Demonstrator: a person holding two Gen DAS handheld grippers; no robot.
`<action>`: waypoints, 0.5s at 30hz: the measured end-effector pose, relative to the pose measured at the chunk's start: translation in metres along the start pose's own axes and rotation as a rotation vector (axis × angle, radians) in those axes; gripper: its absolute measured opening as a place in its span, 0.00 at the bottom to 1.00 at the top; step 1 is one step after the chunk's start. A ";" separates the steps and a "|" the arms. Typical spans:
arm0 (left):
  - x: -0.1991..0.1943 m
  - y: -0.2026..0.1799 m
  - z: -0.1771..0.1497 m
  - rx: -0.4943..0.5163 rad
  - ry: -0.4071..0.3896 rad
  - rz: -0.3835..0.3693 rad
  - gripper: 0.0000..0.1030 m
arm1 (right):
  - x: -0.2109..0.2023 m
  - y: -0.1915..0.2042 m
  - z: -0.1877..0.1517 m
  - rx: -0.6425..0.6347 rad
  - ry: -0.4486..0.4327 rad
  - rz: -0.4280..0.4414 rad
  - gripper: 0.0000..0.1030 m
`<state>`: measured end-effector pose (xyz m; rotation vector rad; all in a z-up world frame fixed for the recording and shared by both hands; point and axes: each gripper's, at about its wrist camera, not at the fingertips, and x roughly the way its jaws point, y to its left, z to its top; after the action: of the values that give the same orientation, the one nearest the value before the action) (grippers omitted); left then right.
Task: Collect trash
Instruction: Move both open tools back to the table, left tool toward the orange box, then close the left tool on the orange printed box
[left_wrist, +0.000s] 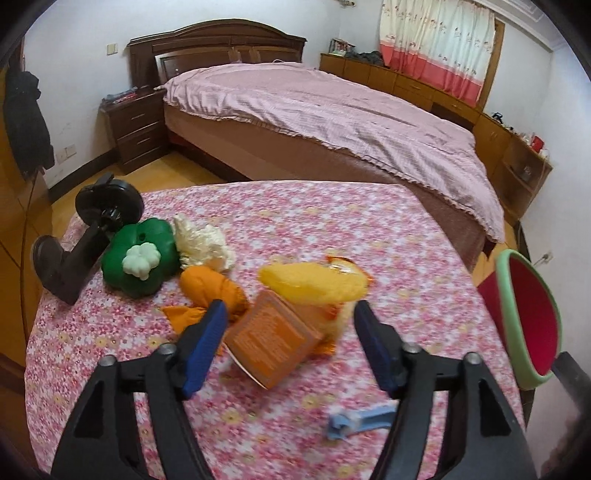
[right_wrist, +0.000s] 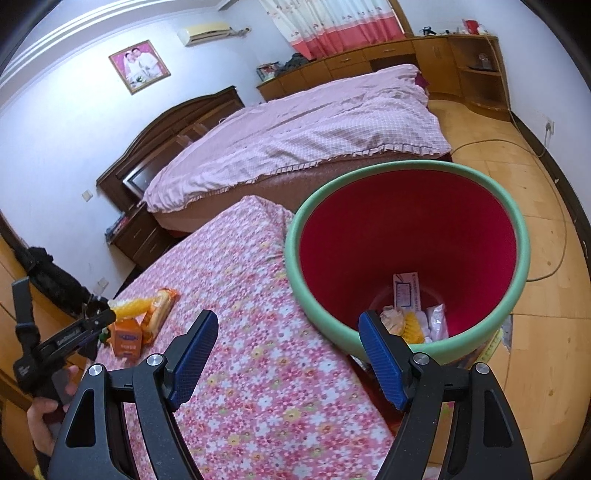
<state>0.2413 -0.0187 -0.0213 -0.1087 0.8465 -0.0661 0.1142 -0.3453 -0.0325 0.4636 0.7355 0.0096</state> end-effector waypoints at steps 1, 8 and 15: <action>0.004 0.002 0.000 0.001 -0.001 0.010 0.70 | 0.001 0.002 -0.001 -0.003 0.004 -0.002 0.77; 0.021 0.011 -0.002 -0.013 0.030 -0.036 0.70 | 0.010 0.007 -0.003 -0.009 0.024 -0.011 0.77; 0.031 0.005 -0.015 0.034 0.055 0.002 0.70 | 0.013 0.008 -0.004 -0.012 0.031 -0.012 0.77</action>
<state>0.2506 -0.0180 -0.0542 -0.0746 0.9001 -0.0818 0.1223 -0.3345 -0.0406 0.4481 0.7686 0.0100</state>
